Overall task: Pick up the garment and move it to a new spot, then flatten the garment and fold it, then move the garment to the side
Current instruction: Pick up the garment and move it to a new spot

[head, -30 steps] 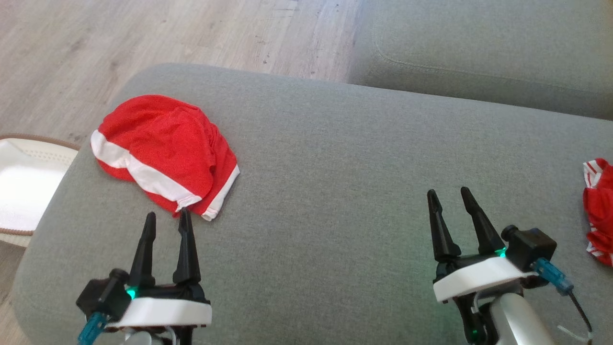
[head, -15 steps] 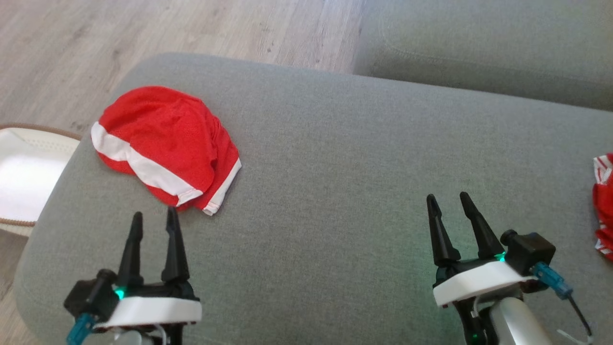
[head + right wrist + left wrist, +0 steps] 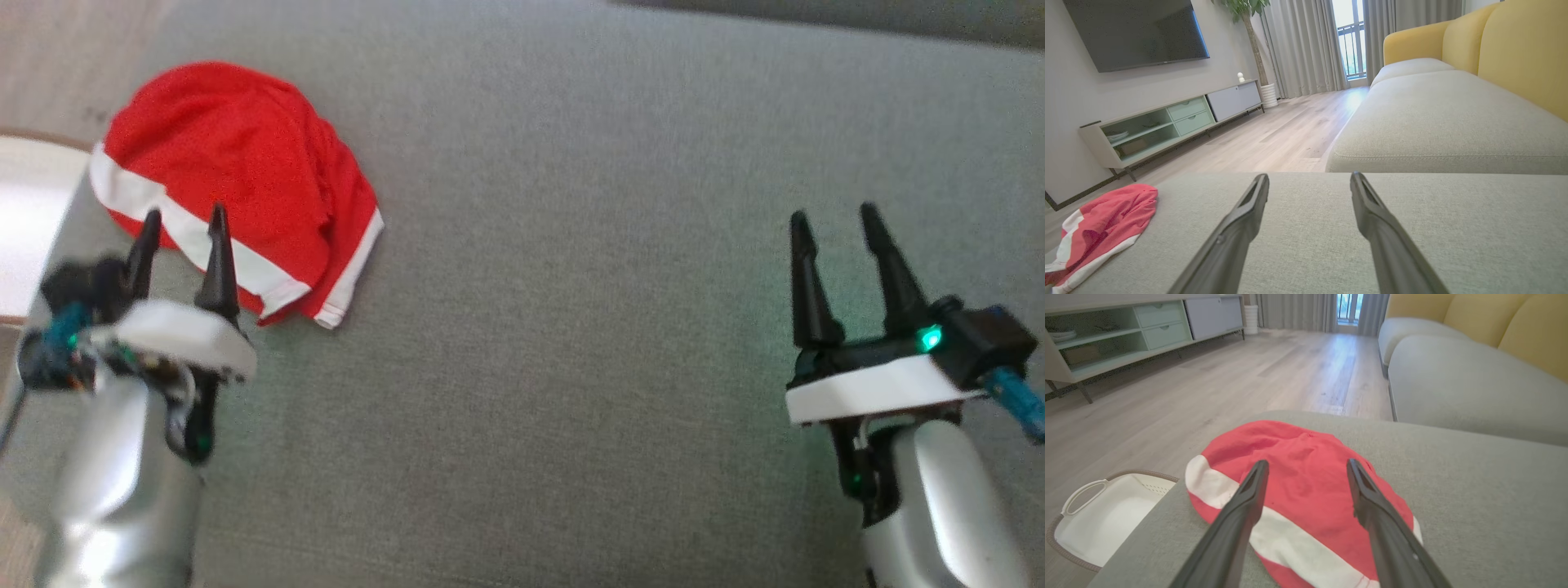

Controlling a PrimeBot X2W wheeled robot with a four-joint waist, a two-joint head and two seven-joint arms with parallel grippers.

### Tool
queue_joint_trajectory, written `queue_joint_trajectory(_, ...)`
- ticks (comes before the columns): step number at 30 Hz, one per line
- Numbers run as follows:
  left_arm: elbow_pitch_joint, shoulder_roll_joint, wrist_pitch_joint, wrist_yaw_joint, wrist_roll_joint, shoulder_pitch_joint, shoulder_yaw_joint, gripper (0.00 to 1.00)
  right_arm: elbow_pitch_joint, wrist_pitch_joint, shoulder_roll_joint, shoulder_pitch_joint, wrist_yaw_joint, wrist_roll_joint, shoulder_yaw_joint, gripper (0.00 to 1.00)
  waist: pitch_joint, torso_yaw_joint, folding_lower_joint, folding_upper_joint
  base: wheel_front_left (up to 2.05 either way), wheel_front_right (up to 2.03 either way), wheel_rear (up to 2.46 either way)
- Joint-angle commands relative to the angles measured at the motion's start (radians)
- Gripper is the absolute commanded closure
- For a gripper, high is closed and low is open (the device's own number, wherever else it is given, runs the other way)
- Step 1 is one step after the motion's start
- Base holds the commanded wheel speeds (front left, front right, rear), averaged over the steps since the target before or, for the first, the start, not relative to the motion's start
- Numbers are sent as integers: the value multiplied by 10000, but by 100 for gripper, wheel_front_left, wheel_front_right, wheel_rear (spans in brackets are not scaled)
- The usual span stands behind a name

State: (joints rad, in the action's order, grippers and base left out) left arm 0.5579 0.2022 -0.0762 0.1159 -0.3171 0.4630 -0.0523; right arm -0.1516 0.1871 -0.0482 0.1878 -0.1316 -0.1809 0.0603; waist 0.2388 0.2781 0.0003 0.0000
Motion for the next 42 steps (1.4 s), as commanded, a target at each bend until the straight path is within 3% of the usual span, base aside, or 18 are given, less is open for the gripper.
queue_joint_trajectory(1,-24,487,215,44,71,539,148,0,513,-88,-20,311,9,112,177,0,662,-141,-3,0,0,0,0)
queue_joint_trajectory(7,1991,1224,2104,138,-285,2339,-807,0,1620,-638,-20,496,9,572,16,0,1461,-384,-3,0,0,0,0)
queue_joint_trajectory(18,3334,2139,4897,146,-2975,3264,-3155,0,2451,-980,-20,452,9,823,29,0,1994,-814,-3,0,0,0,0)
queue_joint_trajectory(19,3350,2198,5071,146,-3208,3258,-3309,11,2466,-976,-20,451,9,821,-4,0,1988,-832,-3,0,0,0,0)
queue_joint_trajectory(20,3334,2260,5208,146,-3414,3239,-3484,60,2465,-969,-20,450,9,811,-28,0,1964,-847,-3,0,0,0,0)
queue_joint_trajectory(21,3293,2326,5284,146,-3611,3217,-3644,100,2451,-965,-20,446,9,799,-42,0,1929,-858,-3,0,0,0,0)
queue_joint_trajectory(30,2846,2609,4037,147,-5124,3098,-3999,100,1944,-664,-20,420,9,503,46,0,1182,-1046,-3,0,0,0,0)
queue_joint_trajectory(35,1859,2797,2817,147,-5190,3060,-4674,100,1502,-378,-20,347,9,258,97,0,614,-1247,-3,0,0,0,0)
queue_joint_trajectory(42,905,2620,1770,147,-5096,3069,-5144,100,1023,-96,-20,262,9,-28,128,0,61,-1521,-3,0,0,0,0)
